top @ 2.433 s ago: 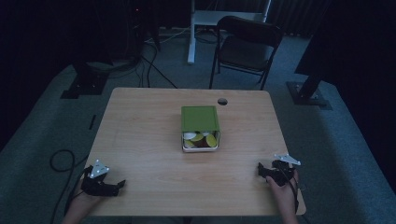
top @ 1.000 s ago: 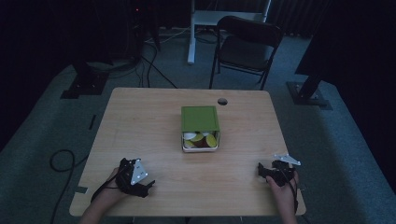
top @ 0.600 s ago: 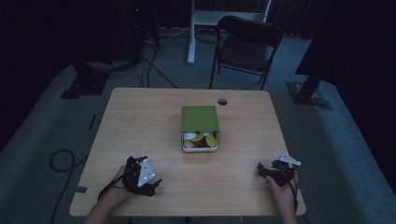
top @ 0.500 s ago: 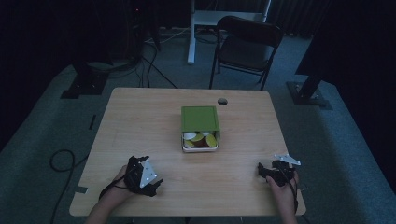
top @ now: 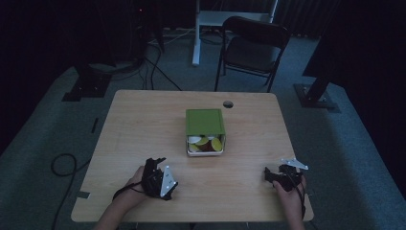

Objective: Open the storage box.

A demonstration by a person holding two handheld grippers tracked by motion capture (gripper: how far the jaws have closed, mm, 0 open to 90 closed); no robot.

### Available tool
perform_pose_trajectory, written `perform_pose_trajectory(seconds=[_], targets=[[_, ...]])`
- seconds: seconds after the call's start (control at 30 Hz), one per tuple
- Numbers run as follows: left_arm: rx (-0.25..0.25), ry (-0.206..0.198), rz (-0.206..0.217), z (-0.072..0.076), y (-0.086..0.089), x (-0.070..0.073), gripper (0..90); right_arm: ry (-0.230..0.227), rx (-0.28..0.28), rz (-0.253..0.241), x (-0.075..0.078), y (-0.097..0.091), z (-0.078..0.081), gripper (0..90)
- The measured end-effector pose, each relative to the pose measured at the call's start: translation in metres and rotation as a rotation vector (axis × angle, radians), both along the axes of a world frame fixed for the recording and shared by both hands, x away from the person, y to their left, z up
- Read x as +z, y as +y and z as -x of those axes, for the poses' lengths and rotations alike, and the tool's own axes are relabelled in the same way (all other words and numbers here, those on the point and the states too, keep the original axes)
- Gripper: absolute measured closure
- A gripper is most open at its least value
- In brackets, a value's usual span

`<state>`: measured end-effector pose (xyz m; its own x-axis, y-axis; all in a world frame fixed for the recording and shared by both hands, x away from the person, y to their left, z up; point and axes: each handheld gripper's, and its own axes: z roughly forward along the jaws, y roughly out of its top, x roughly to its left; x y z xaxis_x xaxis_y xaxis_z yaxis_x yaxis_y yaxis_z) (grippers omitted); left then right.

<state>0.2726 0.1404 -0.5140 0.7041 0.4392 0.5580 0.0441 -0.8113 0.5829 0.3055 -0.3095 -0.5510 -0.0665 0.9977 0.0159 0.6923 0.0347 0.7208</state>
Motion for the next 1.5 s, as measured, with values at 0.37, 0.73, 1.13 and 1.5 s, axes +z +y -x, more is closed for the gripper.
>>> perform_pose_trajectory(seconds=[0.37, 0.73, 1.13, 1.5], targets=[[-0.054, -0.028, -0.039, -0.002, -0.024, -0.003, 3.2, 0.000, 0.000, 0.000, 0.000, 0.000, 0.000, 10.3], [-0.093, -0.044, -0.080, -0.007, -0.044, -0.005, 3.2, 0.000, 0.000, -0.001, 0.000, 0.000, 0.000, 10.3], [-0.106, -0.156, -0.132, -0.017, -0.069, -0.005, 3.2, 0.000, 0.001, 0.000, 0.000, 0.000, 0.000, 10.3], [-0.091, -0.199, -0.214, -0.027, -0.089, -0.012, 5.6, -0.001, 0.001, -0.002, 0.000, 0.000, 0.000, 10.3]])
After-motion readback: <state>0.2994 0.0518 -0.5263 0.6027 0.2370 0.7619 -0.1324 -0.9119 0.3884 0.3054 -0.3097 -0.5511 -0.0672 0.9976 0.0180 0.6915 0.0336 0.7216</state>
